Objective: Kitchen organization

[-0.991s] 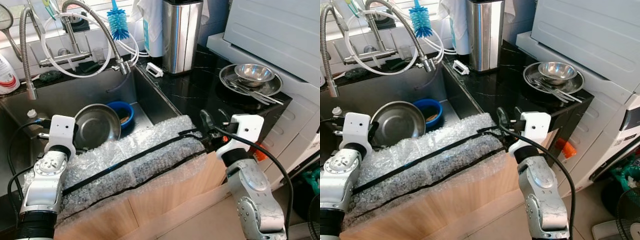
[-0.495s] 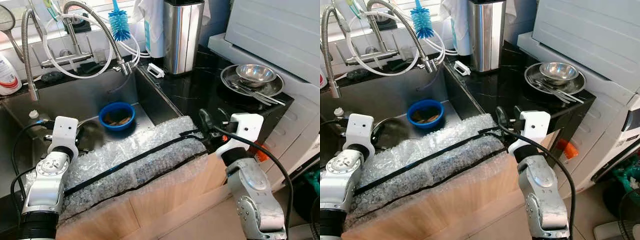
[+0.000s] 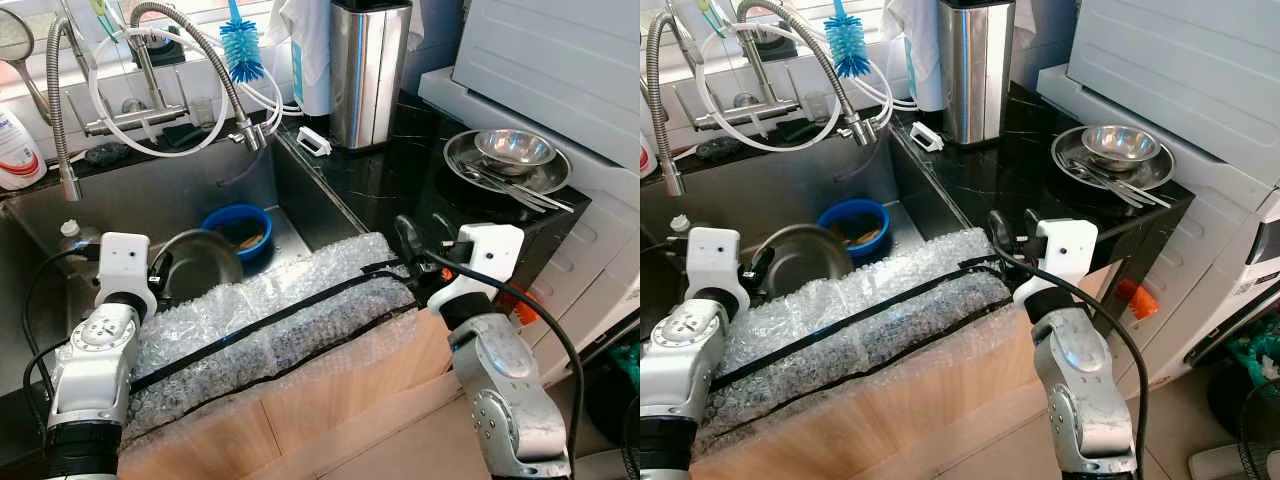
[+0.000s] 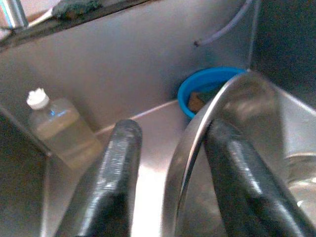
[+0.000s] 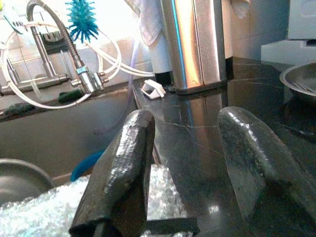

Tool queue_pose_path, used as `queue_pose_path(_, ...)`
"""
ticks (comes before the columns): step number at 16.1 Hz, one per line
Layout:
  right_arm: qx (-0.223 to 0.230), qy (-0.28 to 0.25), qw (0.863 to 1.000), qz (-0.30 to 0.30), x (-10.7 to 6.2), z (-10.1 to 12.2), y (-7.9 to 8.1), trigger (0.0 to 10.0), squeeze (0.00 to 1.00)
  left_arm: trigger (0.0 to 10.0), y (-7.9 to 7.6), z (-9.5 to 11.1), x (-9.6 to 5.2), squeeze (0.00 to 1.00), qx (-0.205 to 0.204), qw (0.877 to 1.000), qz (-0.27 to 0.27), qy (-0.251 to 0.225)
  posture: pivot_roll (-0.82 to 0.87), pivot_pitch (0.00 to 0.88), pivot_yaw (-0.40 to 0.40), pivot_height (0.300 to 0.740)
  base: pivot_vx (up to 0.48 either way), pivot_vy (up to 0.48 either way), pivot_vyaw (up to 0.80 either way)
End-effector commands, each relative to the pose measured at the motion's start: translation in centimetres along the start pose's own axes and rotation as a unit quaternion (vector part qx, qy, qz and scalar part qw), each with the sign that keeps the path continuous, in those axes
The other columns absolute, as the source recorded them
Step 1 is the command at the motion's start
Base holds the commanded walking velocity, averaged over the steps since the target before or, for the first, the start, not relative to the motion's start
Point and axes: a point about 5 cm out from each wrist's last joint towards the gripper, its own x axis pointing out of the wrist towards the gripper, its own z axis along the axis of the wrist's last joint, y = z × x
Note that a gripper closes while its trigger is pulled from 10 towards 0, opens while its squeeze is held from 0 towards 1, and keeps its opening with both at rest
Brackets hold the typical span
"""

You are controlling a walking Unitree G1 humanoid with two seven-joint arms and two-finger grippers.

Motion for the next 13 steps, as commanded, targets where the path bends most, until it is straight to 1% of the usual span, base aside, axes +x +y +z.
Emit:
queue_pose_path(1,0.003,0.002,1.000,0.009,0.2,0.0,0.4,10.0,0.00,10.0,-0.8,-1.7,-0.2,1.00,-0.032,0.999,-0.014,0.041,-0.06,0.000,0.024,0.740,0.000,0.000,0.00)
queue_pose_path(4,0.008,0.005,1.000,0.013,0.3,0.0,0.5,10.0,0.00,10.0,-0.9,-1.8,-0.2,1.00,-0.062,0.996,-0.017,0.053,-0.06,0.000,0.023,0.740,0.000,0.000,0.00)
queue_pose_path(5,0.008,0.006,1.000,0.014,0.2,0.0,0.5,10.0,0.00,10.0,-0.9,-1.8,-0.2,1.00,-0.065,0.996,-0.020,0.055,-0.06,0.000,0.022,0.740,0.000,0.000,0.00)
queue_pose_path(6,0.009,0.007,1.000,0.015,0.3,-0.1,0.5,10.0,0.00,10.0,-1.0,-1.9,-0.3,0.00,-0.060,0.996,-0.026,0.063,-0.06,0.000,0.022,0.740,0.000,0.000,0.00)
queue_pose_path(7,0.008,0.009,1.000,0.018,0.3,-0.1,0.5,10.0,0.00,10.0,-1.1,-2.1,-0.3,0.00,-0.066,0.995,-0.030,0.071,-0.06,0.000,0.021,0.740,0.000,0.000,0.00)
queue_pose_path(8,0.008,0.010,1.000,0.022,0.4,-0.1,0.6,10.0,0.00,10.0,-1.2,-2.2,-0.3,0.00,-0.088,0.993,-0.028,0.077,-0.06,0.000,0.020,0.740,0.000,0.000,0.00)
queue_pose_path(9,0.008,0.011,1.000,0.025,0.4,-0.1,0.7,10.0,0.00,10.0,-1.2,-2.1,-0.3,0.00,-0.096,0.992,-0.027,0.077,-0.06,0.001,0.020,0.740,0.000,0.000,0.00)
queue_pose_path(10,0.007,0.010,1.000,0.027,0.5,-0.1,0.8,10.0,0.00,10.0,-0.8,-1.2,-0.2,0.00,-0.082,0.996,-0.013,0.039,-0.06,0.001,0.019,0.740,0.000,0.000,0.00)
queue_pose_path(11,0.006,0.008,1.000,0.025,0.5,0.0,0.7,10.0,0.00,10.0,-0.3,0.5,-0.2,0.00,-0.049,0.998,0.004,-0.025,-0.06,0.003,0.018,0.740,0.000,0.000,0.00)
queue_pose_path(12,0.004,0.004,1.000,0.020,0.5,0.1,0.7,10.0,0.00,10.0,0.1,2.5,-0.4,0.00,-0.029,0.994,0.026,-0.098,-0.06,0.001,0.017,0.740,0.000,0.000,0.00)
queue_pose_path(13,0.004,-0.001,1.000,0.015,0.6,0.2,0.6,10.0,0.00,10.0,0.5,4.0,-0.8,0.00,-0.032,0.988,0.043,-0.145,-0.06,0.001,0.018,0.740,0.000,0.000,0.00)
